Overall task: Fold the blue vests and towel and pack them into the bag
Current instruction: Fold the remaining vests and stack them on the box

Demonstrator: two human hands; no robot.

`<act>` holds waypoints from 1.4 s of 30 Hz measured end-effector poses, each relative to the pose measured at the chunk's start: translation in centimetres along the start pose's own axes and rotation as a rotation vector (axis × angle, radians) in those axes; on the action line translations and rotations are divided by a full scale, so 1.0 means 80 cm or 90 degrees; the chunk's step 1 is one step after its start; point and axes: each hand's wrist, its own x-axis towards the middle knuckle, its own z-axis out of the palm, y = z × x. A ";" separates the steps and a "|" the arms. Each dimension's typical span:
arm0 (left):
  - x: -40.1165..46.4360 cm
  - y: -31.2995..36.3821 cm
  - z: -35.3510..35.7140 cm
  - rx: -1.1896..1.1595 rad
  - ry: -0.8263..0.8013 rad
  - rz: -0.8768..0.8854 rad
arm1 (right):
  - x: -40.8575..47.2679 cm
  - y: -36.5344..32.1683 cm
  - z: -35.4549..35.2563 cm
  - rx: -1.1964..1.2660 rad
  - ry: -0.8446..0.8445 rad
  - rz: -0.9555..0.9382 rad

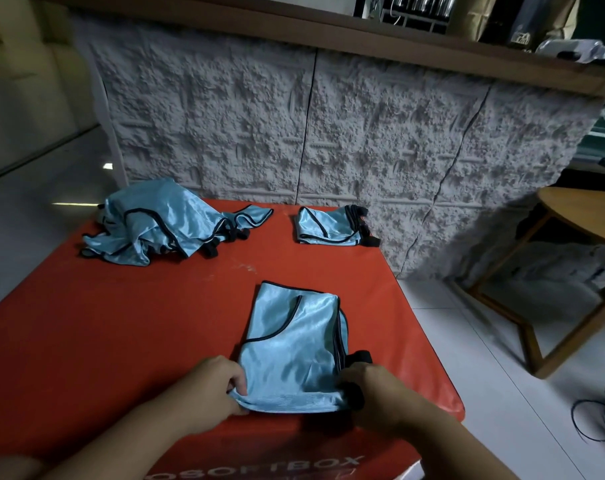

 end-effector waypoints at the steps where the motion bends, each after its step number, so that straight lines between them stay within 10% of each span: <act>1: -0.001 -0.002 -0.004 0.000 -0.009 0.011 | -0.003 -0.002 -0.005 -0.006 -0.014 -0.016; 13: 0.040 0.002 -0.048 -0.218 -0.112 0.088 | -0.009 -0.014 -0.069 0.257 -0.003 0.059; 30: 0.180 -0.015 -0.005 -0.364 0.216 -0.113 | 0.124 0.021 -0.089 0.602 0.156 0.360; 42: 0.226 0.000 0.018 -0.305 0.316 -0.229 | 0.157 0.046 -0.045 0.160 0.327 0.425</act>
